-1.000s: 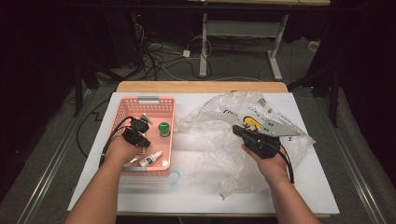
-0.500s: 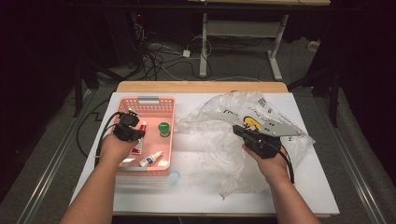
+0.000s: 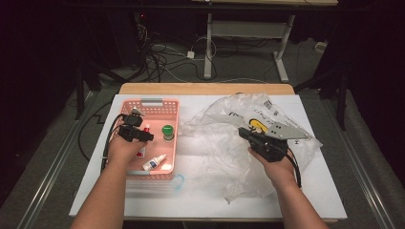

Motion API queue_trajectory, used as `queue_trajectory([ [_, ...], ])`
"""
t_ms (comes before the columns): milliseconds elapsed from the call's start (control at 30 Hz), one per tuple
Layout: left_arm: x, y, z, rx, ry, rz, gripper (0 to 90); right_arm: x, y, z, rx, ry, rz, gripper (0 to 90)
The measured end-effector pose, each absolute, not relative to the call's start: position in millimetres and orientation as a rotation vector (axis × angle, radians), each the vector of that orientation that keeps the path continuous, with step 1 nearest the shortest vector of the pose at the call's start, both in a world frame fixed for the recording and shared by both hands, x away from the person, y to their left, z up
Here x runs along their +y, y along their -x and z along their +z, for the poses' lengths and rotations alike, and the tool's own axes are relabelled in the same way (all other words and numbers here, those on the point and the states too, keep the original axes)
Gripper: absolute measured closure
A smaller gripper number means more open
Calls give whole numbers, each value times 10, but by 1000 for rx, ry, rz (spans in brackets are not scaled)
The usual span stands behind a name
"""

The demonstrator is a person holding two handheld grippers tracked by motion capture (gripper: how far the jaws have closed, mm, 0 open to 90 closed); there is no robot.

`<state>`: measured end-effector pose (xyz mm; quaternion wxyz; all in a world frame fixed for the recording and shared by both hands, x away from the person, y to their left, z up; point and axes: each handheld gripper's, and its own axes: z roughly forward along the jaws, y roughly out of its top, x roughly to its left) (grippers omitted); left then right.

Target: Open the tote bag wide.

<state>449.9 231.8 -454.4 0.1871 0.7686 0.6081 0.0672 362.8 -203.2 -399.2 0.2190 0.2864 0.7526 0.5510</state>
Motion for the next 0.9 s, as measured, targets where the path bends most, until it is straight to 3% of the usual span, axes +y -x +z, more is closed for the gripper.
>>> queue_trajectory([
  [300, 2313, -4532, -4597, 1746, -2192, 167, 392, -2034, -3632, -3994, 2082, -794, 1523, 900],
  [633, 2271, -4496, -4593, 1710, -2241, 212, 616, -2025, -3624, -3997, 2083, -798, 1525, 900],
  [900, 2281, -4478, -4603, 1669, -2250, 216, 669, -2037, -3622, -3991, 2080, -803, 1526, 900],
])
